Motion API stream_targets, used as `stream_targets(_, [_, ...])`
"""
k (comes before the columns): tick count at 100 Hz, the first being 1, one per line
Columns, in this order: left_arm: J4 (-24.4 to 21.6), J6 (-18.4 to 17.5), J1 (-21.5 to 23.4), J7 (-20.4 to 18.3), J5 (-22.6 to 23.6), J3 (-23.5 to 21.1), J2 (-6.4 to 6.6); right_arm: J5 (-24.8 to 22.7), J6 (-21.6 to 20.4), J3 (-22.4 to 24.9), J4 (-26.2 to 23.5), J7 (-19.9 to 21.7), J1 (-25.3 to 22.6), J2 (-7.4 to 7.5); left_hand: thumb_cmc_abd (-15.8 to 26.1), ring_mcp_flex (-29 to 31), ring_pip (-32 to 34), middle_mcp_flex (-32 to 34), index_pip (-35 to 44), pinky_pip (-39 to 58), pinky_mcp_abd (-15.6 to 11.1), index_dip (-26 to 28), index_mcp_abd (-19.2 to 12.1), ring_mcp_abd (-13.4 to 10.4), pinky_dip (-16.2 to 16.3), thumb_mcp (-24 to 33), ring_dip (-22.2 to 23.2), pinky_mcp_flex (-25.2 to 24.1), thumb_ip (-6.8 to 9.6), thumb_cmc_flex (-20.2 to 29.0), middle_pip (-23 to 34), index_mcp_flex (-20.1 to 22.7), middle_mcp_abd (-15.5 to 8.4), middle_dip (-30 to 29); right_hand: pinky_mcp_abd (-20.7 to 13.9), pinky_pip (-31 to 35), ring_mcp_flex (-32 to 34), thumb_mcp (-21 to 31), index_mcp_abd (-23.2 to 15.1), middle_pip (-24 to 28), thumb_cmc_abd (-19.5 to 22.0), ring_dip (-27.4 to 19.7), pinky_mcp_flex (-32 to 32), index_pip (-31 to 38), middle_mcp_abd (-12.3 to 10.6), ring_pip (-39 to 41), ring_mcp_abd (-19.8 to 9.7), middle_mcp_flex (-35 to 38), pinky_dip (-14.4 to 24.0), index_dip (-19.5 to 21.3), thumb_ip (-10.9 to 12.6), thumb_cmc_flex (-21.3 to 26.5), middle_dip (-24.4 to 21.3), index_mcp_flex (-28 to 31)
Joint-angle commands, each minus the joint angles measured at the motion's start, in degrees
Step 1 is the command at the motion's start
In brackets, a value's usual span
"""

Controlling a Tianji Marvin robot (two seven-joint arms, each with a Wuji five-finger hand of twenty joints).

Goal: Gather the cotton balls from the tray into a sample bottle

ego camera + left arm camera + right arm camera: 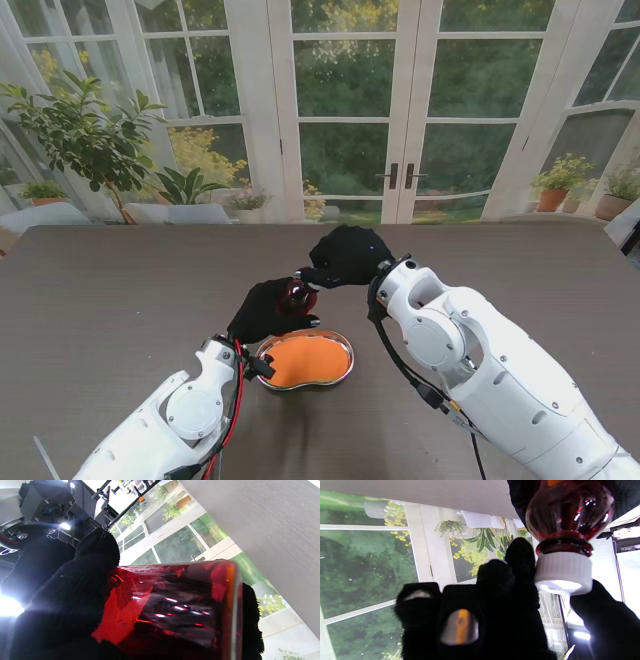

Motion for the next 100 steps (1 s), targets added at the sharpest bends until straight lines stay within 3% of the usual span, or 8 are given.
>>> stream_targets(1, [-0.80, -0.11, -0.18, -0.77, -0.30, -0.20, -0.47, -0.59, -0.24, -0.36, 0.24, 1.16, -0.38, 0.06, 12.44, 0.08, 1.05, 3.41, 4.28, 0.07, -1.58, 1.00, -13.55, 0.75, -0.05, 7.95, 0.59, -2.19, 0.67, 8.89, 0.19, 6.98, -5.67, -0.05, 2.59, 3.24, -0.37, -0.70, -1.90, -0.22, 1.94, 0.22, 0.02, 1.30, 0.70, 1.46, -1.54, 3.73, 0.82, 1.56, 2.69, -1.16, -1.10, 6.27])
stream_targets(18, [-1.06, 0.06, -0.02, -0.84, -0.29, -0.26, -0.42, -1.55, -0.26, -0.05, -0.08, 1.88, -0.46, 0.32, 12.53, 0.09, 1.06, 3.44, 4.27, 0.07, -1.59, 1.00, -13.53, 0.68, -0.05, 7.89, 0.60, -2.19, 0.66, 8.92, 0.22, 6.98, -5.80, -0.08, 1.65, 1.76, -0.30, -8.68, -1.41, -7.43, 8.64, -1.96, -2.72, -3.64, 0.52, -3.63, -1.80, 1.84, 1.27, 0.38, 2.45, -6.68, -3.24, 2.57])
stream_targets(27, [-1.14, 0.11, 0.03, -0.88, -0.28, -0.27, -0.40, -1.41, -0.21, 0.18, -0.28, 2.50, -0.52, 0.42, 12.51, 0.10, 1.06, 3.44, 4.27, 0.06, -1.58, 1.01, -13.53, 0.68, -0.05, 7.84, 0.60, -2.21, 0.65, 8.89, 0.20, 6.96, -5.76, -0.12, 1.32, 1.12, -0.30, -12.23, -1.04, -9.23, 10.22, -3.09, -3.85, -5.35, 0.47, -6.46, -1.36, -0.05, 1.57, -0.19, 2.85, -7.83, -3.42, 0.82])
stream_targets(46, [-1.46, 0.37, 0.28, -1.02, -0.27, -0.44, -0.31, -0.72, 0.18, 0.50, -0.44, 3.09, -0.60, 0.44, 12.51, 0.04, 1.02, 3.44, 4.29, 0.06, -1.66, 1.02, -13.58, 0.77, -0.05, 7.85, 0.59, -2.21, 0.68, 8.92, 0.20, 6.98, -5.73, -0.20, 0.62, 0.25, -0.32, -18.08, 0.65, -10.46, 14.34, -4.17, -5.59, -8.83, 0.71, -9.42, -0.89, -3.92, 2.00, -1.54, 3.89, -10.99, -3.69, -4.16])
stream_targets(73, [-1.78, 0.65, 0.52, -1.21, -0.30, -0.58, -0.22, 0.69, 1.73, 1.39, -0.98, 3.37, -1.02, 0.31, 12.49, 0.01, 1.02, 3.39, 4.28, 0.05, -1.61, 1.03, -13.59, 0.70, -0.05, 7.87, 0.60, -2.23, 0.68, 8.93, 0.24, 6.98, -5.68, -0.19, 0.38, -0.08, -0.46, -24.13, 4.51, -10.72, 20.27, -4.93, -7.44, -15.31, 1.60, -11.81, 0.63, -7.99, 2.91, -5.36, 5.19, -16.38, -4.20, -16.04])
stream_targets(86, [-1.91, 0.76, 0.63, -1.37, -0.34, -0.64, -0.16, 0.24, 2.95, 2.15, -1.32, 2.31, -1.49, 0.12, 12.47, 0.03, 1.03, 3.41, 4.32, 0.04, -1.63, 1.07, -13.59, 0.77, -0.05, 7.88, 0.60, -2.24, 0.68, 8.94, 0.27, 7.01, -5.77, -0.15, 0.03, -0.44, -0.43, -25.38, 5.05, -10.95, 21.16, -5.91, -7.76, -16.31, 1.49, -14.49, 0.55, -11.72, 3.01, -6.83, 5.37, -16.83, -4.63, -22.86])
stream_targets(100, [-2.08, 0.90, 0.77, -1.44, -0.31, -0.75, -0.11, 0.94, 3.43, 3.87, -1.41, -0.71, -2.50, -0.43, 12.47, 0.02, 1.02, 3.41, 4.30, 0.06, -1.71, 1.06, -13.60, 0.70, -0.05, 7.90, 0.60, -2.22, 0.67, 8.93, 0.25, 6.96, -5.73, -0.16, -1.21, -1.45, -0.45, -22.31, 3.56, -10.41, 14.86, -7.44, -8.57, -14.08, 0.49, -19.61, 0.11, -17.07, 2.48, -7.31, 4.67, -10.76, -5.57, -31.24])
